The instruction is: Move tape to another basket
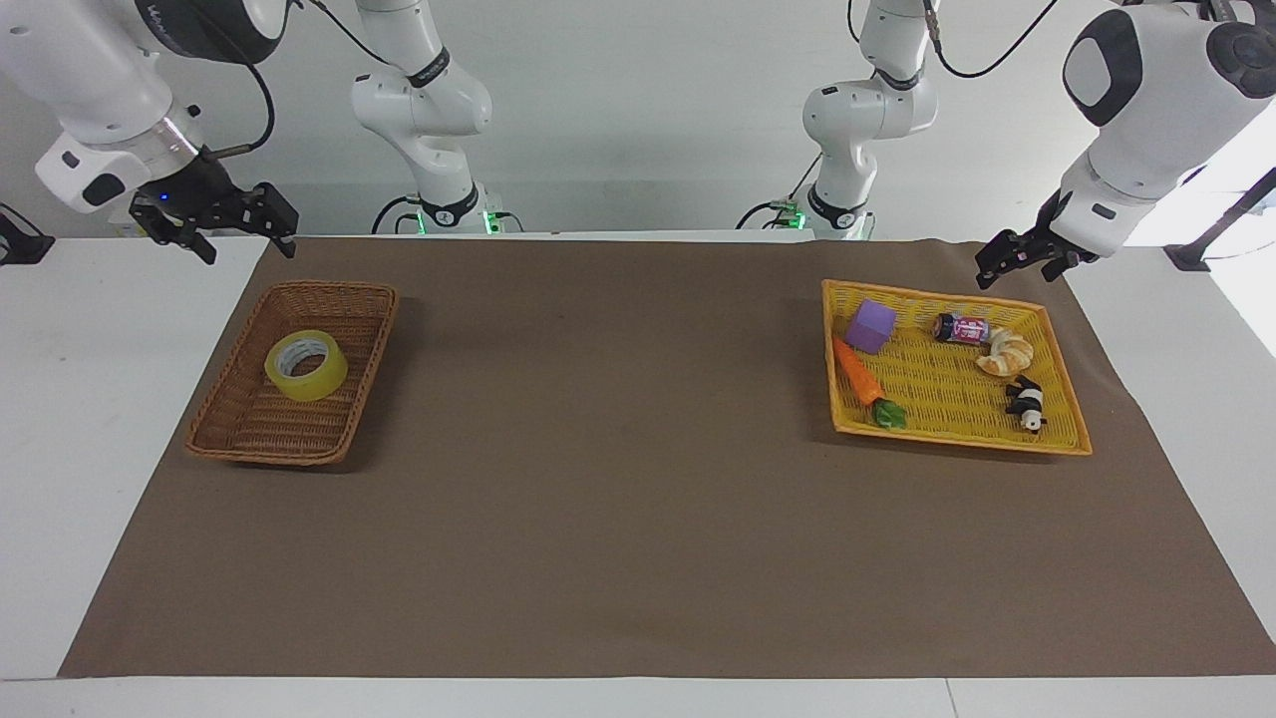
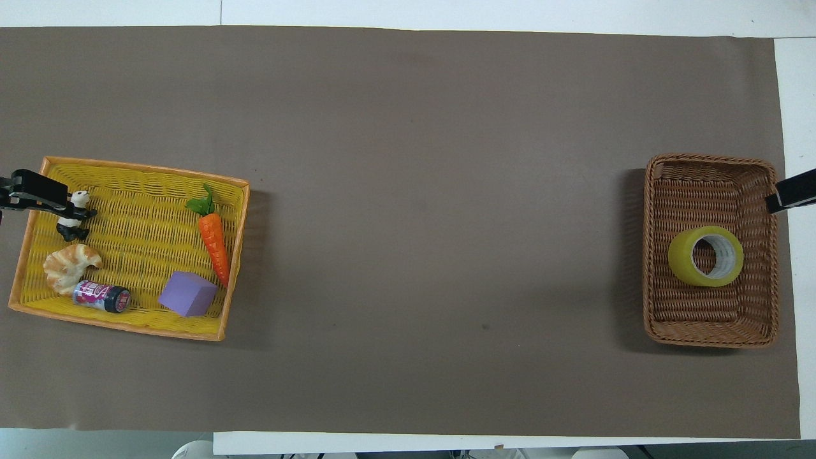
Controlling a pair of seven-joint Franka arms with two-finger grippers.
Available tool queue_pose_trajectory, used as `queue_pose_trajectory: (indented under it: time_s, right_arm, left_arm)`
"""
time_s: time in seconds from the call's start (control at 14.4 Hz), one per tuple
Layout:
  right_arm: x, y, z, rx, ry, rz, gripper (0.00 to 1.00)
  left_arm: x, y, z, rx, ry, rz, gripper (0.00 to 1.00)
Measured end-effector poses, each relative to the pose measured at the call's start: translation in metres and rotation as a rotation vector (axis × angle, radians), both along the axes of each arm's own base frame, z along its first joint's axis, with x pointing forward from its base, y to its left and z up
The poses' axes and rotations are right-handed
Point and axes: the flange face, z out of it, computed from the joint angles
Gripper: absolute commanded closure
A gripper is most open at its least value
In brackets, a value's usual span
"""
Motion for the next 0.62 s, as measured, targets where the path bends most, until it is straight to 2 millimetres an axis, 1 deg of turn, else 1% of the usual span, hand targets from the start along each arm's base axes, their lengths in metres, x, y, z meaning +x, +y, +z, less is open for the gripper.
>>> queue_pose_trajectory:
  time_s: [0.07, 0.21, 0.42, 0.62]
  right_arm:
    - [0.005, 0.004, -0.003, -0.003, 0.003, -0.006, 0.00]
    - [0.009, 0.007, -0.001, -0.009, 0.000, -0.012, 0.00]
    - [0.005, 0.000, 0.003, -0.012, 0.012, -0.027, 0.00]
    - [-0.002, 0.002, 0.007, -0.014, 0.027, -0.034, 0.00]
  left_arm:
    - [0.000, 0.000, 0.000, 0.000, 0.000, 0.000, 0.00]
    - [0.000, 0.000, 0.000, 0.000, 0.000, 0.000, 0.00]
    - [0.000, 0.000, 0.000, 0.000, 0.000, 0.000, 0.00]
    - [0.000, 0.000, 0.000, 0.000, 0.000, 0.000, 0.00]
